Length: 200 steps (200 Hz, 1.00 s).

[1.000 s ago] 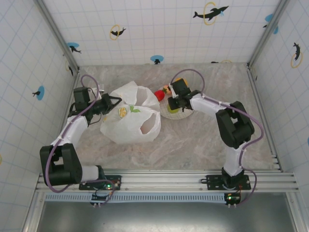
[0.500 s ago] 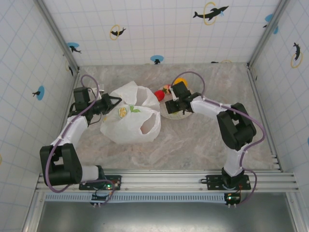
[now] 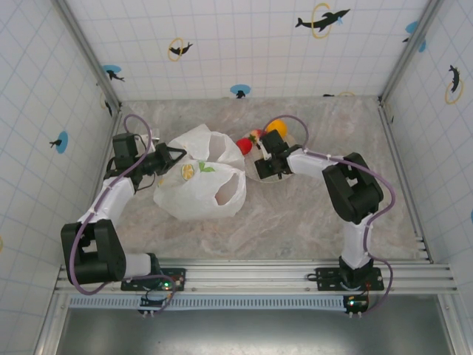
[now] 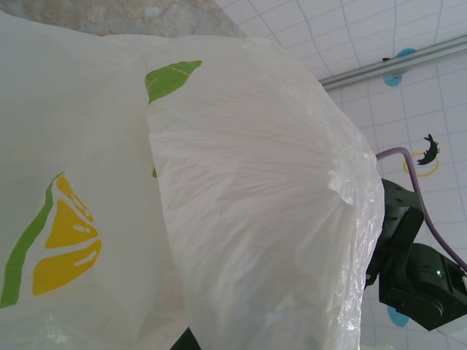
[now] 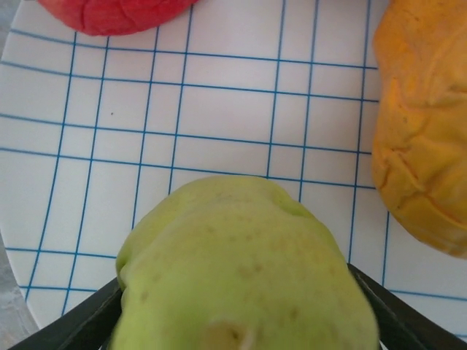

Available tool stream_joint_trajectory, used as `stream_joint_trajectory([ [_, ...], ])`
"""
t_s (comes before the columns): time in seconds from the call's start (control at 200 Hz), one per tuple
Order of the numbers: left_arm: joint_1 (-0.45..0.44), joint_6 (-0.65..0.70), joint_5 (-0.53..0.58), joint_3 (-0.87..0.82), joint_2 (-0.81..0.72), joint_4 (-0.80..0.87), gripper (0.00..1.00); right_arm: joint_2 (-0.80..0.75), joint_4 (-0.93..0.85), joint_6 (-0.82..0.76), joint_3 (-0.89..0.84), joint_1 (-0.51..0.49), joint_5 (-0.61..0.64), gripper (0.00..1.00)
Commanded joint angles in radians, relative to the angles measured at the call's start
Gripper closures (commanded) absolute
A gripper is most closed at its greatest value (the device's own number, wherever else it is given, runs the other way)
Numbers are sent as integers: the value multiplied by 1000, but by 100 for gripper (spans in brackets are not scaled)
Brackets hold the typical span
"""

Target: Place the fruits into the plastic bag

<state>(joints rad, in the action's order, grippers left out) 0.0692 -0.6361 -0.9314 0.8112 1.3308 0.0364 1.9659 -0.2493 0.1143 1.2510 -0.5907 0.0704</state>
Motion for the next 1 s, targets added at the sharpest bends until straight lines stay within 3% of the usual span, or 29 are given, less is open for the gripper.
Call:
stream_joint_trajectory([
  [0.0, 11, -7, -23, -15, 2, -15, 100, -15, 15, -14, 12, -2, -4, 38],
  [0.255, 9, -8, -29, -17, 1, -20, 100, -244, 96, 2, -169, -8, -47, 46],
  [0.53, -3, -36, -66, -27, -4, -63, 100, -528, 392, -8, -433, -79, -299, 49],
  [0.841, -21, -41, -60, -30, -8, -64, 100, -530, 462, -76, -434, -222, -359, 49],
  [0.996, -29, -40, -62, -31, -18, -66, 100, -423, 502, -54, -369, -261, -403, 49],
])
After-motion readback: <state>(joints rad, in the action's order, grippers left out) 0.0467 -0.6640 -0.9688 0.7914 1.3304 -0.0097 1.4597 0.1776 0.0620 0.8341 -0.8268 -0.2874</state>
